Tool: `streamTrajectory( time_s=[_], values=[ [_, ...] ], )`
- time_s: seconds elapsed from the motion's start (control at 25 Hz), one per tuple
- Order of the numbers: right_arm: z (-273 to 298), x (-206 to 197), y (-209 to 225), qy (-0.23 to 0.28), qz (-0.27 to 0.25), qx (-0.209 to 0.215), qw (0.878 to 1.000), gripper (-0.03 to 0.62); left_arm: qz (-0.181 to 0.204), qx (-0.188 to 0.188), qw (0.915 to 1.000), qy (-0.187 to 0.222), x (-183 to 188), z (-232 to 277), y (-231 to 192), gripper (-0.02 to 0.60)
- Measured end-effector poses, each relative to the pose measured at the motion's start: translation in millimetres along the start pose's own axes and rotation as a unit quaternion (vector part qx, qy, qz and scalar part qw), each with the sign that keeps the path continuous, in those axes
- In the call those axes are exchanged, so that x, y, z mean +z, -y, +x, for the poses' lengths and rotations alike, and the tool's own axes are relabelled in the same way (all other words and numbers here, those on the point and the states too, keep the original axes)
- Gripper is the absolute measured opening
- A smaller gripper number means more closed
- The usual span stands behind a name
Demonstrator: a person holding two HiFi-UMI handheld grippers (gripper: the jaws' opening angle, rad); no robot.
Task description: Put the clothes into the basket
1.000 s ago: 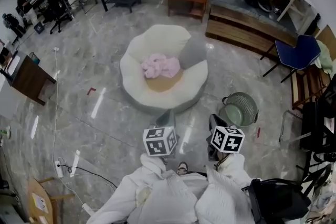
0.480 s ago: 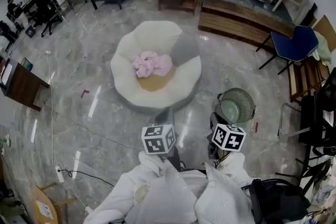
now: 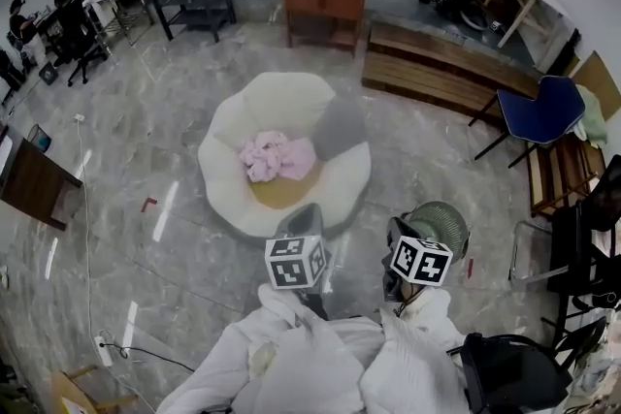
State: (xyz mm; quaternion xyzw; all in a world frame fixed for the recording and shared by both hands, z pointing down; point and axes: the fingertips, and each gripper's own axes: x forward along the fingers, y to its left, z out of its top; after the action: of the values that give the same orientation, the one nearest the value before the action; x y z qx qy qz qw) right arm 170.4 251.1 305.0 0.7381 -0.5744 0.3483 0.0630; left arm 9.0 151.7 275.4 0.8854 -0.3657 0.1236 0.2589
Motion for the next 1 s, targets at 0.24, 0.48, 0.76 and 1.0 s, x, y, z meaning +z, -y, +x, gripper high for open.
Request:
streamTrajectory(
  time_s=[0.24, 0.48, 0.76, 1.0],
  values=[
    [63.1, 53.6, -35.4, 0.004, -0.029, 0.015, 0.999, 0.025, -0.013, 0.011, 0.9998, 0.007, 47.2, 49.4, -50.0, 0.005],
    [120.4, 73.8, -63.2, -0.017, -0.038, 0.032, 0.999, 0.025, -0.029, 0.028, 0.9992, -0.003, 63.8, 88.9, -94.9, 0.005],
    [167.2, 58.7, -79.2, -0.064, -0.044, 0.046, 0.996, 0.025, -0.065, 0.06, 0.995, -0.048, 41.8, 118.6, -138.7, 0.005],
    [201.6, 45.1, -74.6, -0.099, -0.037, 0.061, 0.993, 0.025, -0.076, 0.09, 0.9901, -0.077, 18.2, 130.3, -156.1, 0.005]
  ],
)
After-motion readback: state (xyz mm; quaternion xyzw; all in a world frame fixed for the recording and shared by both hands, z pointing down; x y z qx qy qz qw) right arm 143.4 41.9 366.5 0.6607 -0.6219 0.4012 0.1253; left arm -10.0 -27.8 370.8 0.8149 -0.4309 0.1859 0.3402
